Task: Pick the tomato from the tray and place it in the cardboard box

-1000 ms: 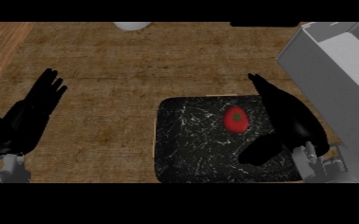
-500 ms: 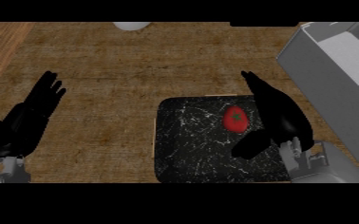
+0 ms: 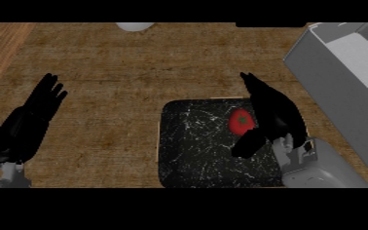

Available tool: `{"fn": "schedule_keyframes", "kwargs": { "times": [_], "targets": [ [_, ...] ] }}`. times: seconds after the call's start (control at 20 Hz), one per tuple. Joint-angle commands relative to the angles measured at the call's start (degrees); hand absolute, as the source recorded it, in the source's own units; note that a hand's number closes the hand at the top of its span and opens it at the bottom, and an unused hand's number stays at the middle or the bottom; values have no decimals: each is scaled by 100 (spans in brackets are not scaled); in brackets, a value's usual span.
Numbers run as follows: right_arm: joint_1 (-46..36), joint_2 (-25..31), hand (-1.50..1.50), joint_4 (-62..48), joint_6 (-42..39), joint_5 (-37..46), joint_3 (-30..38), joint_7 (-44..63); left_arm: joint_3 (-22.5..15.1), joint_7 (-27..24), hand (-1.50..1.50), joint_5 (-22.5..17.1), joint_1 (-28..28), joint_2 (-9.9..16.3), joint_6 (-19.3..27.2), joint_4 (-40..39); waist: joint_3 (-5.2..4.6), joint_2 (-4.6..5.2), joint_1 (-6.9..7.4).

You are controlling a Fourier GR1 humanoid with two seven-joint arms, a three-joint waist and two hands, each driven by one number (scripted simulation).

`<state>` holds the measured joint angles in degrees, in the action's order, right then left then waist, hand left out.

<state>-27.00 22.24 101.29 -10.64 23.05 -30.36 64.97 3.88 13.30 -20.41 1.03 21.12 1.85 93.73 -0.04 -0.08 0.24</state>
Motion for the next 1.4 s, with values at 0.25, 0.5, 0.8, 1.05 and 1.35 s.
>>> {"fn": "schedule_keyframes", "kwargs": {
  "times": [0.25, 0.5, 0.8, 1.05, 1.35],
  "targets": [
    [-263, -551, -150, -801, -396, 233, 66, 780, 269, -22, 0, -99, 20, 126, -310, -61, 0, 6, 20],
    [-80, -223, -150, -393, -891, 36, 311, 917, 54, -42, 0, 134, -195, -187, -88, 142, 0, -12, -27],
    [-121, -793, -150, -1116, -598, 553, 109, 634, 162, -98, 0, 205, 13, -200, -182, -193, 1, 10, -4],
    [154, -801, -150, -1053, -791, 601, 203, 449, 193, -192, 0, 224, 247, -311, -259, -486, 0, 8, -40],
    [576, -887, -150, -1202, -692, 938, 267, 82, 329, 401, 0, 216, -26, -149, -191, 355, 4, -5, -16]
  ]
}}
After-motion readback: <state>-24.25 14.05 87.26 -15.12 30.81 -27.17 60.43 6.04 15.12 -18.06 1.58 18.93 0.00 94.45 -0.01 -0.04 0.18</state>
